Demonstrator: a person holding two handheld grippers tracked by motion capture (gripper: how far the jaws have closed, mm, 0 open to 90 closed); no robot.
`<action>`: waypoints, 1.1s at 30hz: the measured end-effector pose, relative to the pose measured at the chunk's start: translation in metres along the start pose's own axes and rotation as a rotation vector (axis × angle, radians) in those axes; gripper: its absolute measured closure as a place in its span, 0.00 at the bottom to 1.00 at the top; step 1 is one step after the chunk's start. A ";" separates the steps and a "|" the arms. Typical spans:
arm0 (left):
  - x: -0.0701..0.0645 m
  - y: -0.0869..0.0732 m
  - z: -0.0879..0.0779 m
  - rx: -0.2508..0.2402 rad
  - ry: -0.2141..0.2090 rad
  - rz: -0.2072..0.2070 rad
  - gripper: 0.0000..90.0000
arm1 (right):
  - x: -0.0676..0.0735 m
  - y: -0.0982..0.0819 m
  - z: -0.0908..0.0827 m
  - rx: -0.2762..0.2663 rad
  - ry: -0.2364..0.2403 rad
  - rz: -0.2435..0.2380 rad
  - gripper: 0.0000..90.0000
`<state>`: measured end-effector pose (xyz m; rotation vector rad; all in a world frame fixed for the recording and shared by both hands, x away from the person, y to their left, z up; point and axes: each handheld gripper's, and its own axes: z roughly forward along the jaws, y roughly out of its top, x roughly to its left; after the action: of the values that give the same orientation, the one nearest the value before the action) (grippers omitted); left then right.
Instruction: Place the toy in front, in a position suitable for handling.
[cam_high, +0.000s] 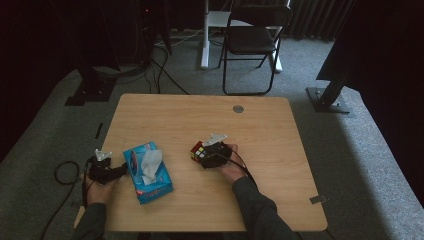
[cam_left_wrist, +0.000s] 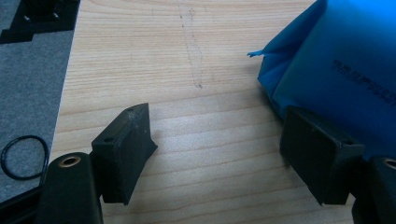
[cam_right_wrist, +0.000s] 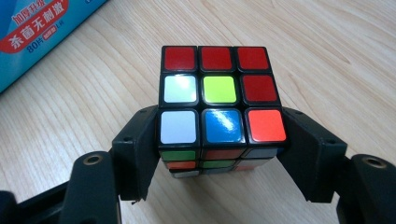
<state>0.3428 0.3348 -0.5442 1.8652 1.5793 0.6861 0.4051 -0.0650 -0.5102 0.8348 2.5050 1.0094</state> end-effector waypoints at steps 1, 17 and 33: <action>0.000 0.000 0.000 0.000 0.000 0.000 0.28 | -0.001 -0.001 -0.001 -0.003 0.003 0.004 0.37; 0.000 0.000 0.000 0.000 0.000 -0.001 0.28 | 0.004 -0.012 0.001 0.022 0.007 0.009 0.25; 0.008 -0.001 -0.005 -0.006 -0.005 -0.049 0.36 | 0.000 -0.032 -0.014 0.000 -0.001 0.023 0.24</action>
<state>0.3393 0.3437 -0.5415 1.8163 1.6132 0.6630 0.3853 -0.0906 -0.5236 0.8651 2.5001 1.0165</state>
